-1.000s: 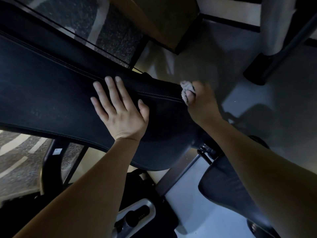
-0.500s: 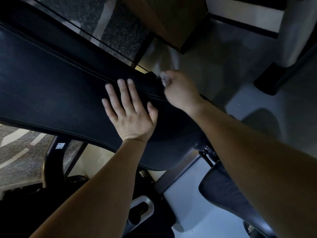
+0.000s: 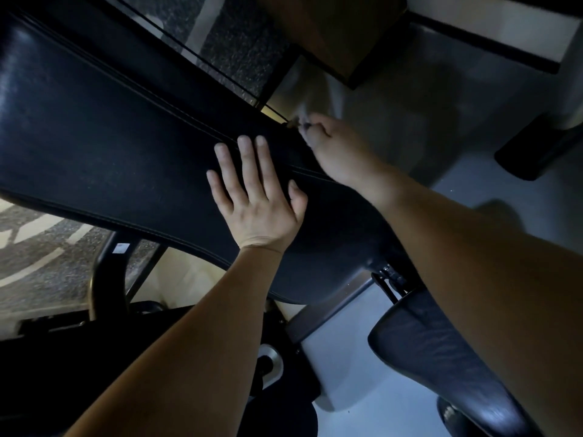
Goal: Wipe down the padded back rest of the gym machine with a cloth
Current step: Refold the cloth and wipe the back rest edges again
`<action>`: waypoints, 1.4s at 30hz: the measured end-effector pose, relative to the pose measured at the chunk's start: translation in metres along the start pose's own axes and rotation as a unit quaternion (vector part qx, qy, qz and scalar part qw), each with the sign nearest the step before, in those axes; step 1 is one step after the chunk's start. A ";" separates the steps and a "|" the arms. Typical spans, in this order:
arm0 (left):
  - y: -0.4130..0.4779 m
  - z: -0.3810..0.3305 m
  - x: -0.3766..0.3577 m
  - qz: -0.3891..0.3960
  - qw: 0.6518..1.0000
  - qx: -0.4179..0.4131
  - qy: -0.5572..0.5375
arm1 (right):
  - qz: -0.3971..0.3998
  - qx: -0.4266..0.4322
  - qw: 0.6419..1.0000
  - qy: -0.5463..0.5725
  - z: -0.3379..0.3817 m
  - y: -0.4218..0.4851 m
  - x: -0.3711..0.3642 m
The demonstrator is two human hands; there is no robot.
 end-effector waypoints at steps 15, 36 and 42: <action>-0.001 0.002 0.001 -0.008 1.000 -0.004 0.011 | -0.061 -0.109 0.992 -0.029 -0.074 -0.020 0.025; 0.001 0.001 0.005 -0.004 1.000 -0.006 0.013 | -0.178 0.026 0.981 -0.076 -0.085 -0.073 0.006; 0.001 0.000 0.006 0.000 1.000 -0.004 0.011 | -0.214 -0.119 0.970 -0.008 -0.118 -0.076 0.022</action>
Point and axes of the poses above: each hand's wrist, its own y-axis towards the middle knuckle, its own x-axis out of the back of the hand, z = x × y, the point moved 2 cm from there along y, towards the middle knuckle, and after that the axes turned 4 degrees about -z, right-handed, at the moved point
